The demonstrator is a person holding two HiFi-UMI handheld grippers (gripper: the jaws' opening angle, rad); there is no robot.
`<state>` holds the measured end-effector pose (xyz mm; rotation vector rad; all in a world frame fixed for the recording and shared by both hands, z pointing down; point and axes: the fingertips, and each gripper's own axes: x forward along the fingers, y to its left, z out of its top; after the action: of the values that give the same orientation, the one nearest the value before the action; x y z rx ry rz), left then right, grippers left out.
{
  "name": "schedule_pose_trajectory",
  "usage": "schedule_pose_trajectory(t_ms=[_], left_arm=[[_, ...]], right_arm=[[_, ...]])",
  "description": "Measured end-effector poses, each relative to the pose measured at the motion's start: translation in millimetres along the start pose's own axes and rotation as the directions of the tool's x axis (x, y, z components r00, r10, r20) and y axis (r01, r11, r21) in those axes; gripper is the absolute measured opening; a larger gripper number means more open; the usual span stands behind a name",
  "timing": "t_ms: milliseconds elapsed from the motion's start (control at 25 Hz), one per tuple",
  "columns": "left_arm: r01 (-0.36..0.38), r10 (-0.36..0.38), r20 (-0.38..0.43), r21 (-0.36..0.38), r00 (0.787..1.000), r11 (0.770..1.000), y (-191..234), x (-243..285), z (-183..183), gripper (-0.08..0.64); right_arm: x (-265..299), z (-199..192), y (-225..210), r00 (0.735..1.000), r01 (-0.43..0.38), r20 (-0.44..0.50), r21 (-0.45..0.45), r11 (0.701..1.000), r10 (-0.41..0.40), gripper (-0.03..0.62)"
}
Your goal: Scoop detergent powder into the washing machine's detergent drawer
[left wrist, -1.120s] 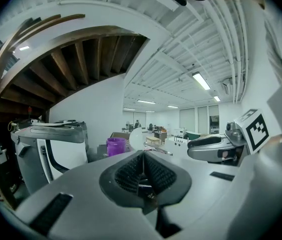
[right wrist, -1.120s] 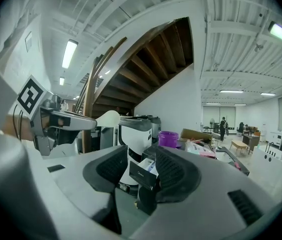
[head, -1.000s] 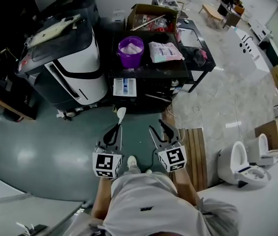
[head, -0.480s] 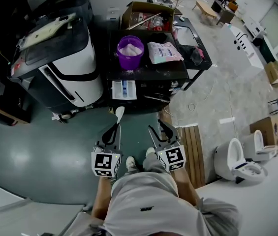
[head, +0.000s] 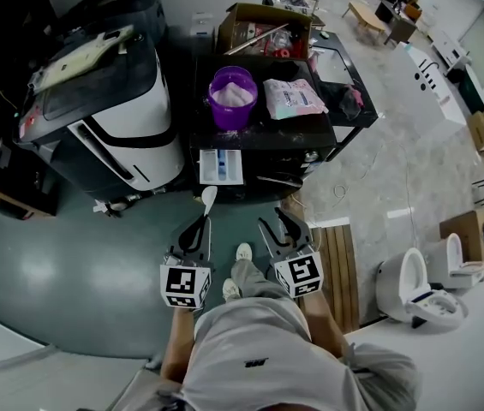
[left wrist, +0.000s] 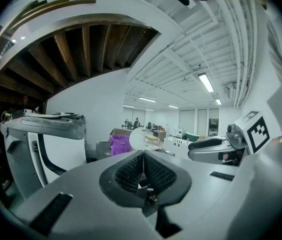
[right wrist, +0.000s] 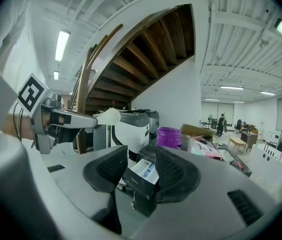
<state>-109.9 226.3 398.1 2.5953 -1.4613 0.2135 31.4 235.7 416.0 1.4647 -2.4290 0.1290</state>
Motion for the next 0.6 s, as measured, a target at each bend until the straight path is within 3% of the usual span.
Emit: schedule_pose_trajectory(t_ms=[600], left_arm=[[-0.032,0.032,-0.024,0.012,0.999,0.999,33.0,92.9,15.8,0.017]], right_arm=[[76.7,10.9,-64.5,0.999,-0.036,-0.004,0.006,0.999,0.036,0.172]])
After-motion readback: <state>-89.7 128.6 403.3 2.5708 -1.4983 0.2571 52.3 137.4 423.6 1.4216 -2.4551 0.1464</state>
